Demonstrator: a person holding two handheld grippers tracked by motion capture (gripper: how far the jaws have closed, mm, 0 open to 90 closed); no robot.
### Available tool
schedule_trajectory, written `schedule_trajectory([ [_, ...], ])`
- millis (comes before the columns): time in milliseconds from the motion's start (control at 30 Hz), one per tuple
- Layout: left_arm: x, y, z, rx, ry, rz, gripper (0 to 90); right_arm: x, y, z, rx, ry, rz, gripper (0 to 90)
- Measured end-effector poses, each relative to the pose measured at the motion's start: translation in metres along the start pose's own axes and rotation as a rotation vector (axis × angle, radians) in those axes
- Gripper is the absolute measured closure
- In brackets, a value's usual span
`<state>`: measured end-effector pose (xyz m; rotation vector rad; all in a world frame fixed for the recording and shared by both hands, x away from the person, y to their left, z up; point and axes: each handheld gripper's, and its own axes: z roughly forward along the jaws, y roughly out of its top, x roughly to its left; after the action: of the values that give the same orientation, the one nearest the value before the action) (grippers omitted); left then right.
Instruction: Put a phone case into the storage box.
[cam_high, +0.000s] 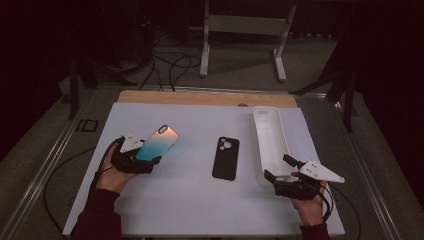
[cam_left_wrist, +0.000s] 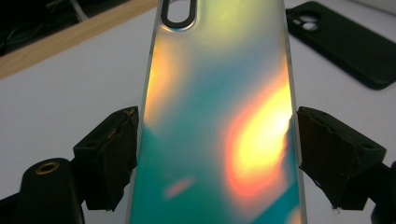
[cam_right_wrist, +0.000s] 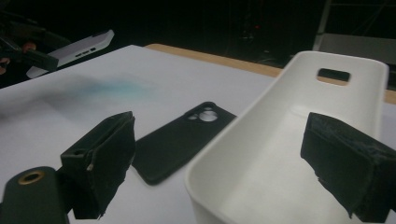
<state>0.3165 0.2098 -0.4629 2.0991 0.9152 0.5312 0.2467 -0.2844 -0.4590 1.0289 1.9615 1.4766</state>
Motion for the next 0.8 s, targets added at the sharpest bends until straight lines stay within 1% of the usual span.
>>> schedule_trajectory([
  [67,-0.006,0.005,-0.001,-0.011,-0.004,0.017,16.8,0.002,0.005,0.006,0.009,0.015,0.001,9.8],
  [133,-0.012,0.011,-0.001,-0.026,-0.022,0.031,16.8,0.004,0.008,0.011,0.016,0.031,0.003,9.8],
  [233,-0.025,0.019,0.001,-0.042,-0.041,0.062,16.8,0.008,0.014,0.019,0.04,0.044,-0.002,9.7],
  [333,-0.036,0.027,0.004,-0.06,-0.058,0.088,16.8,0.012,0.02,0.027,0.043,0.069,0.009,9.6],
  [400,-0.043,0.033,0.006,-0.069,-0.071,0.107,16.8,0.015,0.024,0.032,0.049,0.082,0.007,9.4],
  [467,-0.048,0.038,0.008,-0.075,-0.076,0.121,16.8,0.018,0.029,0.038,0.053,0.096,0.006,9.2],
  [567,-0.056,0.043,0.011,-0.09,-0.088,0.132,16.8,0.02,0.035,0.047,0.067,0.124,0.026,9.1],
  [700,-0.062,0.047,0.014,-0.098,-0.093,0.146,16.8,0.025,0.043,0.06,0.073,0.151,0.038,9.0],
  [800,-0.067,0.049,0.016,-0.109,-0.107,0.157,16.8,0.032,0.047,0.069,0.078,0.17,0.04,9.0],
])
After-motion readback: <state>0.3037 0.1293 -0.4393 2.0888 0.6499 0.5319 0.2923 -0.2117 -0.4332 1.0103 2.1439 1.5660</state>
